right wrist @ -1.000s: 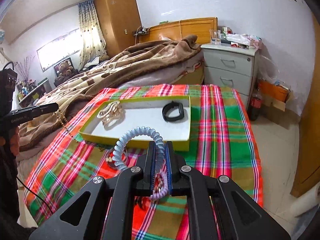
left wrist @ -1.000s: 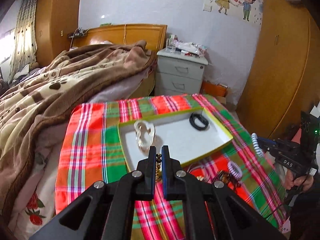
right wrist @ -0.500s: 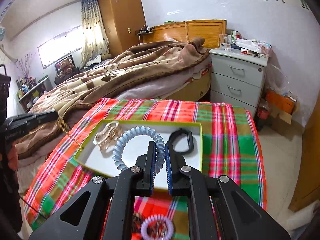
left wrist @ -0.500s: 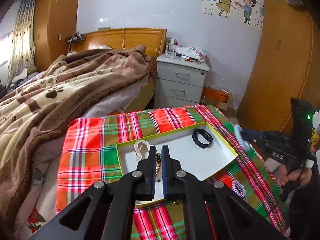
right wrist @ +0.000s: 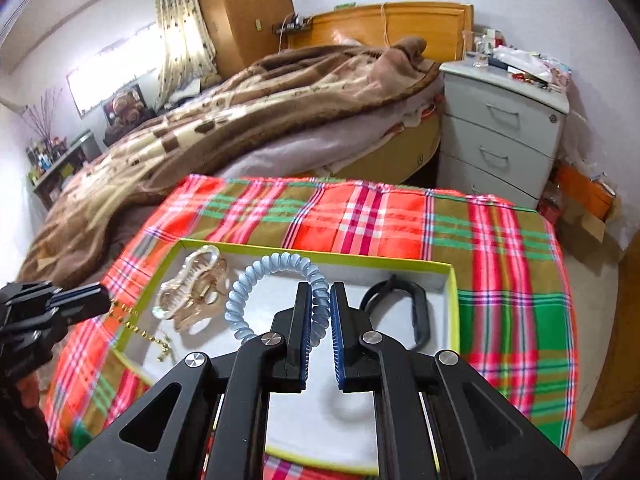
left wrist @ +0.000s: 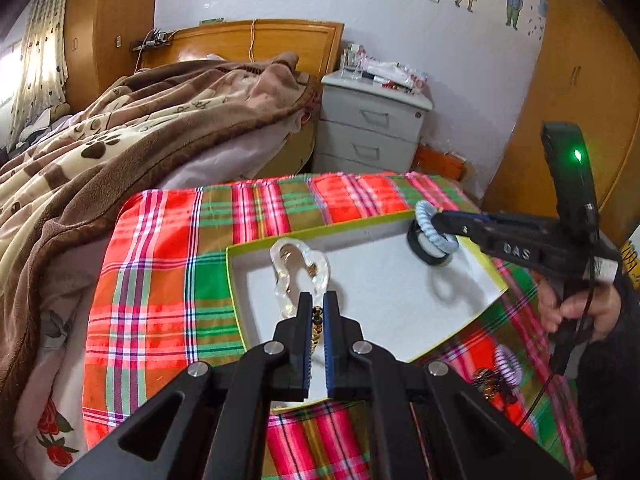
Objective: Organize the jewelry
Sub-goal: 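Carry the chain and coil tie into the box lid while both tools open to release, then withdraw both open tools from the box lid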
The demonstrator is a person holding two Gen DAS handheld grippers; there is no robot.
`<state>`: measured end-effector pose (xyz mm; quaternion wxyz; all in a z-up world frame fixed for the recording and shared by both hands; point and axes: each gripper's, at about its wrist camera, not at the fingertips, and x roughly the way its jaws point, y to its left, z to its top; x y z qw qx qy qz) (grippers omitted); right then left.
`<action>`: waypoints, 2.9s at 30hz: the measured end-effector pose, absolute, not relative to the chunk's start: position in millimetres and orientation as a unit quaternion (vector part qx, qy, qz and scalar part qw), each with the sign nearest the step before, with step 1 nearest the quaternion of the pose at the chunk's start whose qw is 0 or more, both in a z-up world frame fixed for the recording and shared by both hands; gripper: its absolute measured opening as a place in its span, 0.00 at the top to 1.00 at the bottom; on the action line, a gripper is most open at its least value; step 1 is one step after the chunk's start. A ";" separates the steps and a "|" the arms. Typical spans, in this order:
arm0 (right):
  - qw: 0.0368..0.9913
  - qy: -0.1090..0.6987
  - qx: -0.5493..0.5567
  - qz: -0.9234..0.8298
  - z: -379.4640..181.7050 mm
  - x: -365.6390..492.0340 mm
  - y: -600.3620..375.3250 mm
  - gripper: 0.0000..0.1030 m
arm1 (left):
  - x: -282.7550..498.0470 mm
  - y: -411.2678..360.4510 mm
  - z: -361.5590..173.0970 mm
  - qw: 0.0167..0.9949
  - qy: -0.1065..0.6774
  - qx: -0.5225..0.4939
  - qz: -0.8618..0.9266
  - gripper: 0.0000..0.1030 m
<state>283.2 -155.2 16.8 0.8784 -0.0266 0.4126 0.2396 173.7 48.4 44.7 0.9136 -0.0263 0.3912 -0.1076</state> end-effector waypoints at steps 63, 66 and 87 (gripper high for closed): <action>0.887 0.395 -0.049 0.234 29.3 241.2 -139.9 0.71 | 139.9 46.8 25.8 0.899 0.421 -0.056 -0.104 0.68; 0.888 0.388 -0.036 0.244 30.3 217.9 -151.0 0.71 | 130.1 46.8 24.9 0.900 0.419 -0.062 -0.104 0.68; 0.890 0.416 0.000 0.190 -4.7 142.1 -241.0 0.71 | 91.4 42.6 13.8 0.895 0.423 -0.068 -0.122 0.67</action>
